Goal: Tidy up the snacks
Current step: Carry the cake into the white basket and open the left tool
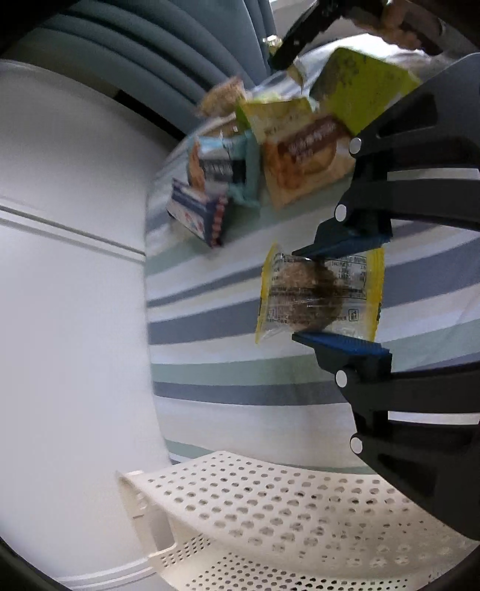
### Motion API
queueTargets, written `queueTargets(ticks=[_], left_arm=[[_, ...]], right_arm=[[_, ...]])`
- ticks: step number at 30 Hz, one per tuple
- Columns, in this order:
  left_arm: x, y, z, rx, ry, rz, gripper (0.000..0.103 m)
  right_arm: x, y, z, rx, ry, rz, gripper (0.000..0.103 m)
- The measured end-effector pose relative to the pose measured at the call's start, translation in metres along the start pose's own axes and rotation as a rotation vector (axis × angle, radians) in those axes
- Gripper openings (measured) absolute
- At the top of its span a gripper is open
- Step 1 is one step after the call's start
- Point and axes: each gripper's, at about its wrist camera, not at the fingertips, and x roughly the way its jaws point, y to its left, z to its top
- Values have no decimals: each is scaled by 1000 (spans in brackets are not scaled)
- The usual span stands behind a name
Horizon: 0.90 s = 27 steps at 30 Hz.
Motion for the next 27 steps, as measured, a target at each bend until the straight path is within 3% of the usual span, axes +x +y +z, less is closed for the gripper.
queueTargets(ticks=[10,13,19,21,23,25,27], left_arm=[[-78,13,6,-21,-122,8,38],[-122,41,0,-50,-176,60,38],[-157,86,-9,-128,-234,176,38],[-158,98,-15,-159,-236,180,40],[-162,113,-21,-188,-234,188,56],[-165,123,-28,-209,-249,191,96],[-171,128,-36,-226,-282,213,99]], right_arm=[[-28,23,13,-45,-55,8,45],[-33,37,14,-67,-61,18,45],[-34,76,14,-118,-64,50,45],[-34,89,14,-138,-64,60,45],[-35,104,15,-160,-64,75,45],[-36,119,15,-182,-67,85,45],[-35,137,15,-205,-67,103,45]])
